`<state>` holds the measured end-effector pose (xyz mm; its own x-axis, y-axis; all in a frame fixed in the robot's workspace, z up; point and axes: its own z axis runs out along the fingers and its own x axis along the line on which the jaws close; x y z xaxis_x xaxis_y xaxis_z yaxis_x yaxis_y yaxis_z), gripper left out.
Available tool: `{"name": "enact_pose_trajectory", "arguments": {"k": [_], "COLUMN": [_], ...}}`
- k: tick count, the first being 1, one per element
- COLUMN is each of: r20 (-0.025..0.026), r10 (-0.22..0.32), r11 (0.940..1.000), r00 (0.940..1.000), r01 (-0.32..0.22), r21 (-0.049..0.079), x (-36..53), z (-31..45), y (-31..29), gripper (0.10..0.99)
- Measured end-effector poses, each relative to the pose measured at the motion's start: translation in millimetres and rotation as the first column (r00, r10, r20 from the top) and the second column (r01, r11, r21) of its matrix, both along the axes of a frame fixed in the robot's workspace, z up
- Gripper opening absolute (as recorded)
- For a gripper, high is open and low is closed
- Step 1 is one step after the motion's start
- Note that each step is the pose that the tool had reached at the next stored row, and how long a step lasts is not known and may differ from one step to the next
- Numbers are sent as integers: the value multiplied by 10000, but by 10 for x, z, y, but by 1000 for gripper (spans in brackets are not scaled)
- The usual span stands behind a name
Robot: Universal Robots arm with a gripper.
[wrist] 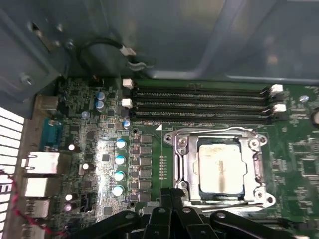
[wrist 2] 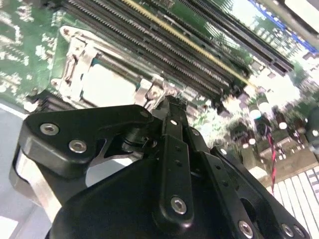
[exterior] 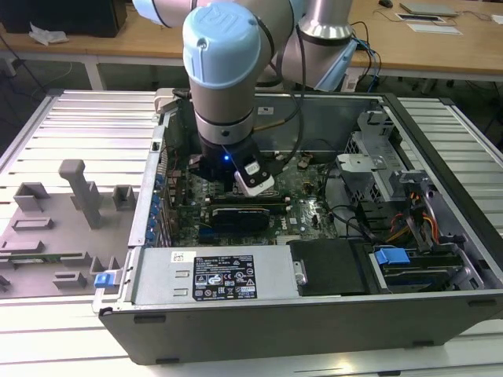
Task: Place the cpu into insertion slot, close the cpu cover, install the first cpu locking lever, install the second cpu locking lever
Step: 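Install the second cpu locking lever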
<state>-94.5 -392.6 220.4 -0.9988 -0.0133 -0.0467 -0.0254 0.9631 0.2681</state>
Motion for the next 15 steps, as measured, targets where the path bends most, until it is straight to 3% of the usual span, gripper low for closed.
{"name": "enact_pose_trajectory", "arguments": {"k": [1, 3, 5, 13, 15], "r20": [0, -17, -64, -122, -149], "r10": [-4, -73, -135, -179, -197], "r11": [10000, 9998, 9997, 9996, 9990], "r00": [10000, 10000, 9999, 9998, 9997], "r01": [4, 73, 134, 176, 191], "r21": [-25, -174, -213, -239, -414], "x": [4, 36, 124, 334, 373], "z": [62, 113, 115, 115, 115], "y": [0, 0, -1, -2, 9], "gripper": [106, 106, 106, 106, 106]}}
